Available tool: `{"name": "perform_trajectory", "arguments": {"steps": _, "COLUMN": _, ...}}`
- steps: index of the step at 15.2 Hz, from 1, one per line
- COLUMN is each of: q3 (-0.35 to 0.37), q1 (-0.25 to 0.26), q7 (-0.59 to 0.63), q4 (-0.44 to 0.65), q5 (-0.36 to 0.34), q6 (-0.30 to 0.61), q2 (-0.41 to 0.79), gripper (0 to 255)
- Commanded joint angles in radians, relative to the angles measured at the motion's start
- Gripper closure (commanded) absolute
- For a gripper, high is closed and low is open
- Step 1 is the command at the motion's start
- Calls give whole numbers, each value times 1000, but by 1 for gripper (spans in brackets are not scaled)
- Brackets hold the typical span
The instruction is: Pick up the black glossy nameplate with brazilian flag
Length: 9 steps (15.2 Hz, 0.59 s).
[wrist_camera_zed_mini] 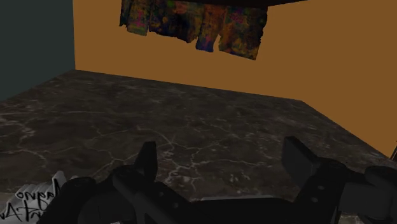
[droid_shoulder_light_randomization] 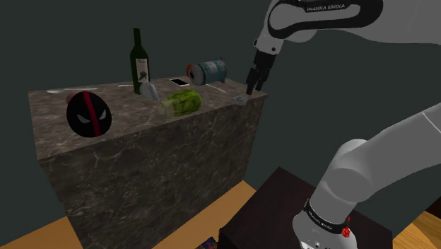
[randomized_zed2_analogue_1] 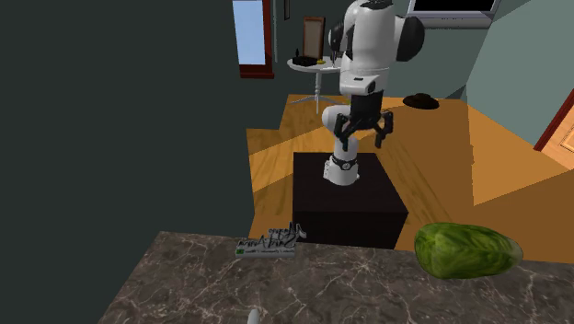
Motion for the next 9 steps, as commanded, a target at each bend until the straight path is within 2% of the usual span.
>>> {"name": "perform_trajectory", "arguments": {"steps": 1, "q3": -42, "q1": -6, "q7": -50, "q4": 24, "q5": 10, "q6": 28, "q2": 59, "gripper": 0}}
{"name": "perform_trajectory", "arguments": {"steps": 9, "q3": -186, "q1": -24, "q7": -250, "q4": 195, "q5": 114, "q6": 85, "q2": 341, "gripper": 0}}
